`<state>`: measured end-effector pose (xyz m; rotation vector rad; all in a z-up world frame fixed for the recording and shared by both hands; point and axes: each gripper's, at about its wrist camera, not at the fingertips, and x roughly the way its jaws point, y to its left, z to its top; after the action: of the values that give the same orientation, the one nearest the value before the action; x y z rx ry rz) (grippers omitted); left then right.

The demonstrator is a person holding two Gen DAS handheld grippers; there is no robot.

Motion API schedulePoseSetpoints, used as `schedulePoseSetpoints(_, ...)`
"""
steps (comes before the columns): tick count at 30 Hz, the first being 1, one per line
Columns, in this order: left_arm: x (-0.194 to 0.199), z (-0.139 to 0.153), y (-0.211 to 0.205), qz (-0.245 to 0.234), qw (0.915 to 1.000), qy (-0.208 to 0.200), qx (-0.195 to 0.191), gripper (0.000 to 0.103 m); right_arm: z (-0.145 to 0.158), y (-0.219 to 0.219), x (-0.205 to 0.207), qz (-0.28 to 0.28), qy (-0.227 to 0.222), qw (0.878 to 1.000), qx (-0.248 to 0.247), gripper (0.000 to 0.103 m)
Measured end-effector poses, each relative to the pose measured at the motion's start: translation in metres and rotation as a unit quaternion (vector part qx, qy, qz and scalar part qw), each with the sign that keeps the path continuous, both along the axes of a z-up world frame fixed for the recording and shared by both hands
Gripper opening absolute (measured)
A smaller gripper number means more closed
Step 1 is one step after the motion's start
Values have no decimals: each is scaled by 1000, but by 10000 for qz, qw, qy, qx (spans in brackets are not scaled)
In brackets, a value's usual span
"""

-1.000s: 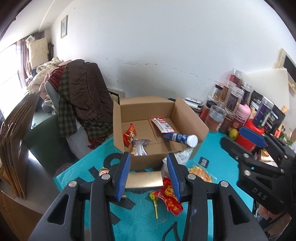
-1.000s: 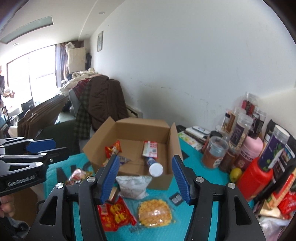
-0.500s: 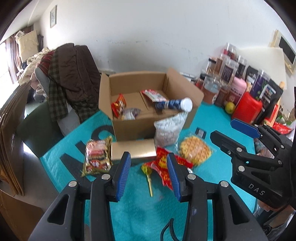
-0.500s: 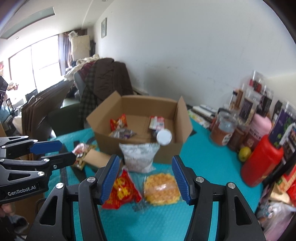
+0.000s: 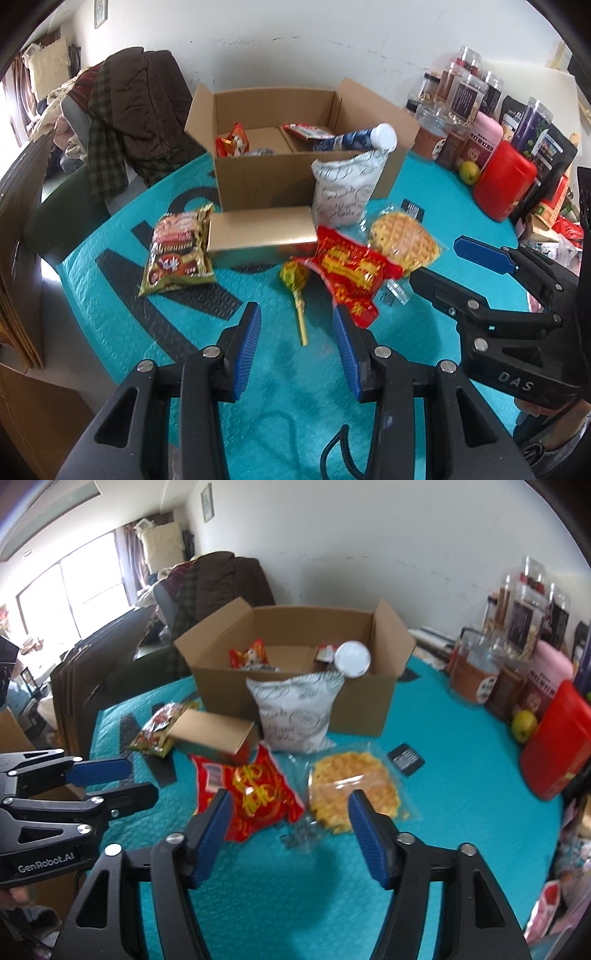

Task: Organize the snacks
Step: 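Withdraw both grippers from the box back over the table snacks, then grasp the large red-and-gold snack bag with the right gripper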

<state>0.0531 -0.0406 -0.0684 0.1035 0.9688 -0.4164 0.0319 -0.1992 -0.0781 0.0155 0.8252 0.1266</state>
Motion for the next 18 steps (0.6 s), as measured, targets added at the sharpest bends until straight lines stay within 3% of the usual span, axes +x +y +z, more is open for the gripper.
schedulePoseSetpoints(13,8,-28,23,289,9991,236,186,40,-26,30,23,660,399,9970,-32,102)
schedulePoseSetpoints(18,16,-36,32,443,9982,394,96,40,-34,39,40,855,559,9945,-244,103)
